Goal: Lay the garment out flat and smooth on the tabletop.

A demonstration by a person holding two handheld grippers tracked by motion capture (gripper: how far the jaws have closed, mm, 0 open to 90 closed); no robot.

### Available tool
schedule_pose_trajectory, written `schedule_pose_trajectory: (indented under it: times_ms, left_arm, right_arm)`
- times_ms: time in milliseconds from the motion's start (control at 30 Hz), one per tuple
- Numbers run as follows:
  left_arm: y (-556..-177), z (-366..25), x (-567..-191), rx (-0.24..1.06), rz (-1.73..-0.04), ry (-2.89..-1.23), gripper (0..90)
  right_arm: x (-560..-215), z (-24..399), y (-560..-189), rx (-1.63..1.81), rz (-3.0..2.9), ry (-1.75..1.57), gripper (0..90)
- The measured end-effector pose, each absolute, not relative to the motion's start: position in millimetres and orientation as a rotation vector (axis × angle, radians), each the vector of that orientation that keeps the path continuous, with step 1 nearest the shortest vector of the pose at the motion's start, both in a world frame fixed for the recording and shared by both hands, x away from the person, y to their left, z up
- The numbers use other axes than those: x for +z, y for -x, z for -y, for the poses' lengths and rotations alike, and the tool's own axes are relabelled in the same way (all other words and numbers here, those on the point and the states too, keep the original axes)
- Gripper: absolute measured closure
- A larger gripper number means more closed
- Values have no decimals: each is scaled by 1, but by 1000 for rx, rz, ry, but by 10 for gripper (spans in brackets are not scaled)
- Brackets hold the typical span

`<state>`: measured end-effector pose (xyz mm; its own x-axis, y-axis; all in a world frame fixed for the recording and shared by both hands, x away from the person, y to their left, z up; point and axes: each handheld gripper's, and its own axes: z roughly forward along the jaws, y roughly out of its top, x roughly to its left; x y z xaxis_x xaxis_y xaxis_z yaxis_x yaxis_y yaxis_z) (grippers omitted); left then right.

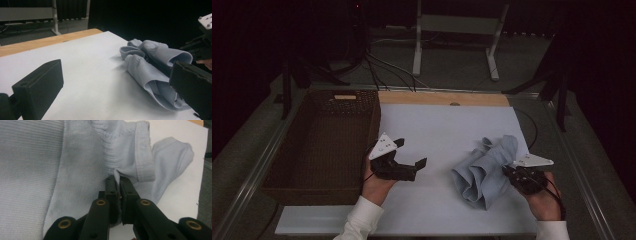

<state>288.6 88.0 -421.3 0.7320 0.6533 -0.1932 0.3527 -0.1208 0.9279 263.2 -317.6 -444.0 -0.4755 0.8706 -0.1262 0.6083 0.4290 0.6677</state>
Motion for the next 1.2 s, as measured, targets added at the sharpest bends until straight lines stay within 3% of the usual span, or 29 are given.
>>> schedule_pose_trajectory:
  times_ms: [133, 167, 200, 233, 400, 567, 1200]
  left_arm:
    - [-289, -88, -422, 310, -801, -1734, 4]
    - [-289, -87, -422, 310, -800, -1735, 4]
    - [-289, -87, -422, 310, -800, -1735, 4]
    - [-289, -87, -422, 309, -801, -1734, 4]
    - [-289, -86, -423, 307, -800, -1740, 4]
    - [-289, -87, -423, 307, -801, -1738, 4]
    - [-289, -83, -425, 302, -796, -1749, 4]
  right_arm:
    - [-440, 322, -260, 777, -2211, -1270, 753]
    - [-438, 324, -260, 787, -2191, -1281, 645]
    - [-438, 324, -260, 787, -2191, -1281, 645]
    - [-435, 325, -260, 817, -2174, -1292, 566]
    - [-428, 322, -260, 871, -2145, -1300, 339]
    - [-420, 311, -264, 895, -2107, -1286, 180]
    - [-409, 259, -299, 979, -2132, -1240, 154]
